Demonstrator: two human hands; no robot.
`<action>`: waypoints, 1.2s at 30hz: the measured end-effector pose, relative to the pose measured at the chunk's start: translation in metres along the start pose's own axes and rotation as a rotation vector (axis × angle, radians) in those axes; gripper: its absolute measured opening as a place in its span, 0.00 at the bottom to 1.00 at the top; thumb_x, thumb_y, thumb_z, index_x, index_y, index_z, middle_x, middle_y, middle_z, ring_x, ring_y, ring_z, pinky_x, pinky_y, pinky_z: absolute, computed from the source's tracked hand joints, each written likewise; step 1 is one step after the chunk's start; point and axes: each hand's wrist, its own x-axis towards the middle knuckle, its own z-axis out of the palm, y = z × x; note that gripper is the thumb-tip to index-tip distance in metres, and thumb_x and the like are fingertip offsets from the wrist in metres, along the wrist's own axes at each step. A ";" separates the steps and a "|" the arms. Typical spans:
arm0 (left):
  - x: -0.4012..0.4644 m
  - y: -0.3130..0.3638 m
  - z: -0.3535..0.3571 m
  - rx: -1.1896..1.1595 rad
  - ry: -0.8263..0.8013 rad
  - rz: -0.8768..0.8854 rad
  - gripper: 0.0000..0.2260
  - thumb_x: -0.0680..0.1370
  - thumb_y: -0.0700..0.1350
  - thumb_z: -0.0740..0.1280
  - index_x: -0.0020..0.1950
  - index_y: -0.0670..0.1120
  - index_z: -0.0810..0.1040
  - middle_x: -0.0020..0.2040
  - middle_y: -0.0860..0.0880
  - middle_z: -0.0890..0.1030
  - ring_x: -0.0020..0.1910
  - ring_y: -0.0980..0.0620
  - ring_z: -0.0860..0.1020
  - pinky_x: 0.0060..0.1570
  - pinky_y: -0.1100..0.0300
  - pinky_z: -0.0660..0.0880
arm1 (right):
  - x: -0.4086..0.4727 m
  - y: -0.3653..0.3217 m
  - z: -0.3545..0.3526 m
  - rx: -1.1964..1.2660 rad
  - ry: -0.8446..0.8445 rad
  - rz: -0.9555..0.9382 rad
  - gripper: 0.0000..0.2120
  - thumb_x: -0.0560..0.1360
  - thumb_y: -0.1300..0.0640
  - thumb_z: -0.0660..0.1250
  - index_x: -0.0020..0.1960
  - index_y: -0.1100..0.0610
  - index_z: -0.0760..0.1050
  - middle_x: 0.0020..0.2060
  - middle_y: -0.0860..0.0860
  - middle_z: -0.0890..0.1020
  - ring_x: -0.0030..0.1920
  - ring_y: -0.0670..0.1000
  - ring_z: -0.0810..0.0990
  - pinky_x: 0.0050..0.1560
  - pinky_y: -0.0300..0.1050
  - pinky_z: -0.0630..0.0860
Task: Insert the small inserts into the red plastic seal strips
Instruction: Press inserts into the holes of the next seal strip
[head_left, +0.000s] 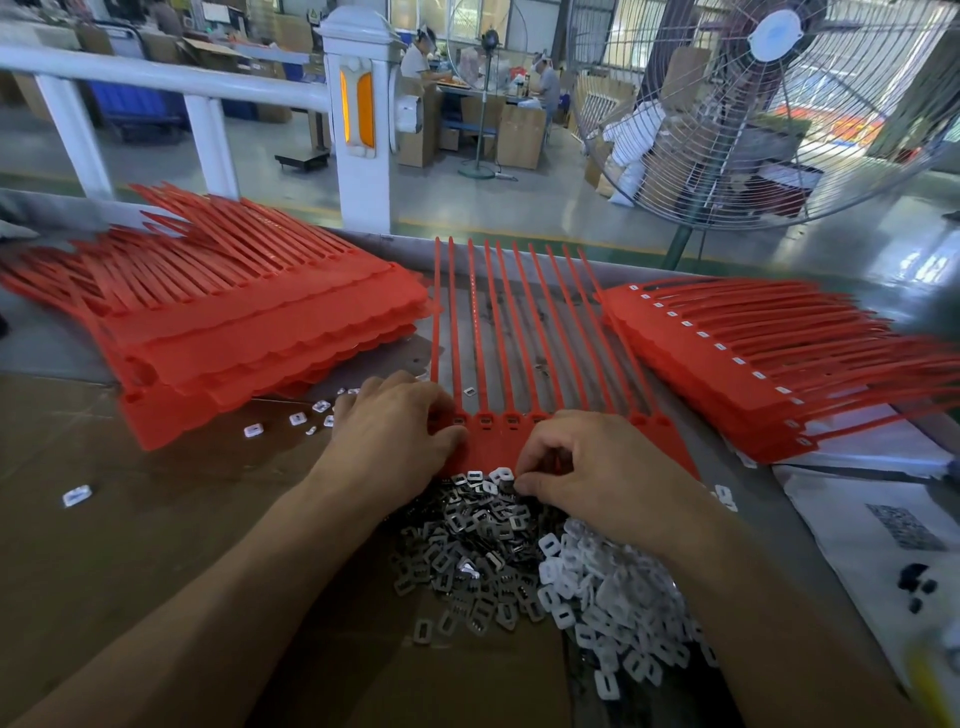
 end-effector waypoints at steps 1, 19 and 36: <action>0.000 0.000 0.000 0.000 0.001 -0.001 0.14 0.78 0.59 0.68 0.62 0.59 0.80 0.60 0.56 0.76 0.64 0.51 0.70 0.66 0.48 0.60 | 0.000 0.000 0.000 -0.020 0.002 -0.003 0.05 0.75 0.48 0.77 0.42 0.44 0.82 0.41 0.38 0.80 0.46 0.33 0.77 0.38 0.30 0.68; -0.001 0.000 -0.002 -0.007 -0.016 -0.003 0.15 0.78 0.59 0.68 0.63 0.58 0.79 0.62 0.56 0.76 0.65 0.52 0.69 0.68 0.49 0.59 | -0.002 0.002 -0.001 0.285 0.192 -0.019 0.10 0.76 0.59 0.72 0.41 0.46 0.77 0.34 0.42 0.81 0.31 0.39 0.76 0.32 0.32 0.72; -0.001 0.002 -0.005 0.000 -0.037 -0.009 0.15 0.78 0.60 0.67 0.63 0.59 0.79 0.62 0.56 0.76 0.65 0.51 0.69 0.69 0.47 0.60 | 0.004 0.039 -0.018 0.392 0.498 0.281 0.05 0.77 0.53 0.74 0.45 0.44 0.84 0.38 0.40 0.86 0.36 0.44 0.85 0.41 0.44 0.81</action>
